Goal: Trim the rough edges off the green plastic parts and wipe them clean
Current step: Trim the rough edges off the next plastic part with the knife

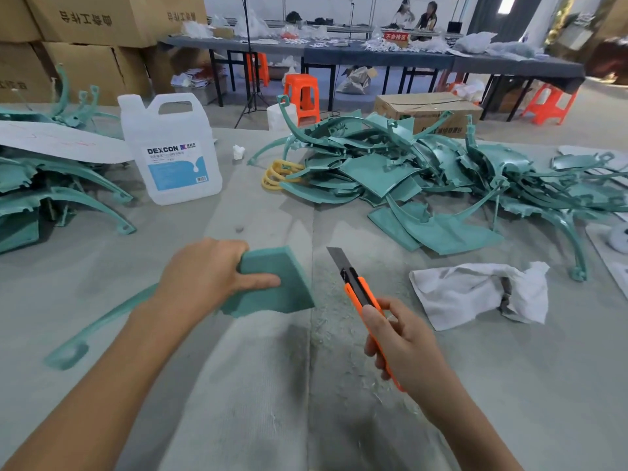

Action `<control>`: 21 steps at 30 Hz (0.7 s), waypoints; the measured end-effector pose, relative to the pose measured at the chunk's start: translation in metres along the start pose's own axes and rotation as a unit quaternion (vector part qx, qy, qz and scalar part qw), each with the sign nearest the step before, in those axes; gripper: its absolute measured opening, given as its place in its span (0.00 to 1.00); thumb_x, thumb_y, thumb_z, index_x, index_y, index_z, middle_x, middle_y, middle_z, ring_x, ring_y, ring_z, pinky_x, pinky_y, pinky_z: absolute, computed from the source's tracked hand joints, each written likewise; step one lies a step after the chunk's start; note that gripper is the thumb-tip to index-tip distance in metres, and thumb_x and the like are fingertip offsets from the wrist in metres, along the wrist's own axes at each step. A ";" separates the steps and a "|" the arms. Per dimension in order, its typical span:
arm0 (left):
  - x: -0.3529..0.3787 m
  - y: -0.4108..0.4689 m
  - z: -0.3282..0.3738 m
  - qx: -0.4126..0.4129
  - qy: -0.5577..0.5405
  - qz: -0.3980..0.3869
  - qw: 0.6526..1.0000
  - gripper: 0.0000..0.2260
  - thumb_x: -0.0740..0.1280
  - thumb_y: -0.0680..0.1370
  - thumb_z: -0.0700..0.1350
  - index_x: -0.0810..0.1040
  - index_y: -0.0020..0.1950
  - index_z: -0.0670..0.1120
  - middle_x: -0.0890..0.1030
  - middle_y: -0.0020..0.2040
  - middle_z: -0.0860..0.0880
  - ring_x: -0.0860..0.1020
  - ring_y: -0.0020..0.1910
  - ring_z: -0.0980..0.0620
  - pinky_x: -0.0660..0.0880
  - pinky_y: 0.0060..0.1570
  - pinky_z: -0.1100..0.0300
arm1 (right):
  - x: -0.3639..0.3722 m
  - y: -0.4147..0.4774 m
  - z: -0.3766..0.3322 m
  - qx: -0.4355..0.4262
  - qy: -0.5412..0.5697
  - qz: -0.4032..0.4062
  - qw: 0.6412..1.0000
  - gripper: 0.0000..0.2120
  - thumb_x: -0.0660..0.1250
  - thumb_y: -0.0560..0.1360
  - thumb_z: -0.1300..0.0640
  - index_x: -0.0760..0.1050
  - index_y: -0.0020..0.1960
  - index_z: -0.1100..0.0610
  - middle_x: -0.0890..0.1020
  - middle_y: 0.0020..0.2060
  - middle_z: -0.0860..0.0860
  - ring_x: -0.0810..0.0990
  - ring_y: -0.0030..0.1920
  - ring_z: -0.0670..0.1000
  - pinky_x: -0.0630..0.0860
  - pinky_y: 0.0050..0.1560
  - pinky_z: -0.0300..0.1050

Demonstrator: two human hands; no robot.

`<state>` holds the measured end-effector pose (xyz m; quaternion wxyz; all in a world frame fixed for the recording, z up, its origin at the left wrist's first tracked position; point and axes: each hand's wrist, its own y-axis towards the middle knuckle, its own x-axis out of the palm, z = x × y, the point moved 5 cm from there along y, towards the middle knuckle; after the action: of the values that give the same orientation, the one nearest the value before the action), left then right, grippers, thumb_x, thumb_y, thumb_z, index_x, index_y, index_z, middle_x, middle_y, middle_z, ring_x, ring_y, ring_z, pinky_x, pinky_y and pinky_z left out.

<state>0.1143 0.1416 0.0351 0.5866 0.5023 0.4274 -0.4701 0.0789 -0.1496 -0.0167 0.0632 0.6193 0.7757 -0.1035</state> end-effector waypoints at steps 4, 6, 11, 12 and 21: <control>0.003 -0.002 -0.011 0.025 0.079 -0.043 0.996 0.38 0.51 0.56 0.83 0.69 0.35 0.49 0.74 0.31 0.52 0.74 0.33 0.49 0.60 0.27 0.56 | 0.001 0.000 -0.011 -0.066 -0.136 -0.015 0.988 0.12 0.62 0.81 0.40 0.70 0.61 0.26 0.83 0.35 0.45 0.78 0.30 0.43 0.74 0.31 0.42; 0.002 -0.002 -0.011 0.036 0.092 -0.045 0.994 0.37 0.50 0.57 0.83 0.69 0.35 0.48 0.74 0.31 0.52 0.73 0.32 0.49 0.61 0.27 0.55 | 0.005 0.002 -0.022 -0.093 -0.197 -0.025 0.976 0.13 0.61 0.81 0.39 0.68 0.62 0.23 0.83 0.37 0.43 0.80 0.33 0.44 0.78 0.33 0.46; 0.001 0.002 -0.003 0.073 0.145 -0.040 0.986 0.37 0.47 0.57 0.82 0.66 0.34 0.48 0.71 0.29 0.52 0.70 0.30 0.48 0.56 0.25 0.55 | 0.013 0.015 -0.048 -0.129 -0.277 -0.032 0.952 0.15 0.58 0.81 0.38 0.64 0.65 0.23 0.81 0.37 0.38 0.78 0.34 0.43 0.71 0.34 0.41; 0.001 0.002 -0.003 0.072 0.146 -0.041 0.986 0.37 0.47 0.56 0.82 0.66 0.34 0.49 0.71 0.29 0.52 0.71 0.30 0.48 0.56 0.25 0.55 | 0.013 0.017 -0.052 -0.131 -0.284 -0.036 0.949 0.15 0.58 0.82 0.39 0.63 0.66 0.24 0.80 0.35 0.38 0.77 0.34 0.42 0.70 0.35 0.40; 0.000 0.001 0.000 0.099 0.150 -0.010 0.984 0.35 0.48 0.59 0.82 0.64 0.31 0.49 0.67 0.25 0.53 0.65 0.25 0.52 0.54 0.24 0.57 | 0.006 0.027 -0.065 -0.129 -0.339 -0.082 0.928 0.15 0.59 0.83 0.40 0.65 0.68 0.27 0.81 0.36 0.42 0.77 0.33 0.43 0.72 0.35 0.43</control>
<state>0.1152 0.1420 0.0352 0.4586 0.6181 0.4668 -0.4356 0.1061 -0.1222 0.0430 0.3930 0.4684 0.7626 -0.2112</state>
